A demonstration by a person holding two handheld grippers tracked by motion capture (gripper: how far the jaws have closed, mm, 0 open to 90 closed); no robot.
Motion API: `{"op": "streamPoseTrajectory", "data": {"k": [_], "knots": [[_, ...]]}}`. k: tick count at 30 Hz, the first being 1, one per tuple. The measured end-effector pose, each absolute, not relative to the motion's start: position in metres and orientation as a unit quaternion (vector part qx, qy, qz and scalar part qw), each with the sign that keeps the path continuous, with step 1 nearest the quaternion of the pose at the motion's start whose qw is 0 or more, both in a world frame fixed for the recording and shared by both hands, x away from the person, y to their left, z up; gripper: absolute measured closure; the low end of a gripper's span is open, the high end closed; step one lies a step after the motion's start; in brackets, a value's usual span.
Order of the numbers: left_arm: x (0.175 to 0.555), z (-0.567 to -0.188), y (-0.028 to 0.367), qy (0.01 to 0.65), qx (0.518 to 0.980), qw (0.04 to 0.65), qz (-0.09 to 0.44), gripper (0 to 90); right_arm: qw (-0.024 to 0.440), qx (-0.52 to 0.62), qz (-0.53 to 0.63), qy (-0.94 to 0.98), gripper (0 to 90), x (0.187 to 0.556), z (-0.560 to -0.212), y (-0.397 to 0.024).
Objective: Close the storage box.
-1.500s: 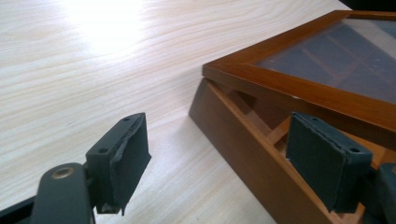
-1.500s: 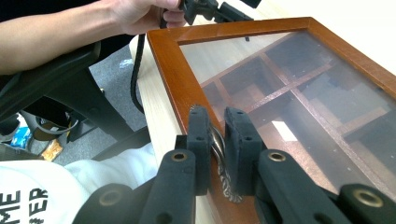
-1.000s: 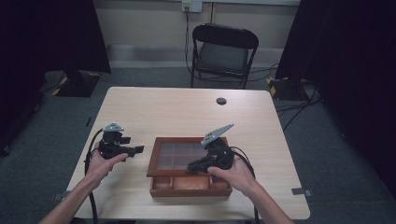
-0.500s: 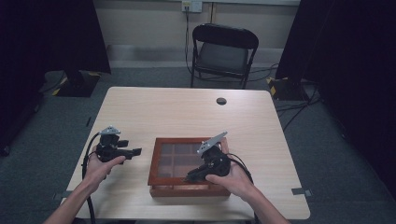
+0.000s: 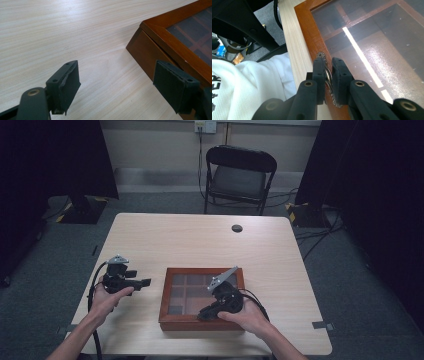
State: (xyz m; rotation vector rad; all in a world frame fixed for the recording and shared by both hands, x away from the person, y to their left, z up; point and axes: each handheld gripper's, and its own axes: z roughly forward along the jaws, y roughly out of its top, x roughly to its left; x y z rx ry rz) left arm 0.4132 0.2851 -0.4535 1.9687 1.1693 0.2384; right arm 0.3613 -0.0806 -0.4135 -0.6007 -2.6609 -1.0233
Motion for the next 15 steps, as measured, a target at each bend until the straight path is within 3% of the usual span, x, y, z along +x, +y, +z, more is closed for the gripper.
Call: {"op": "streamPoseTrajectory", "data": {"k": [15], "knots": [[0.413,-0.454,0.284,0.463,0.783,0.406,0.092,21.2,0.113,-0.21,-0.343,-0.909,82.1,0.359,-0.425,-0.071]]}}
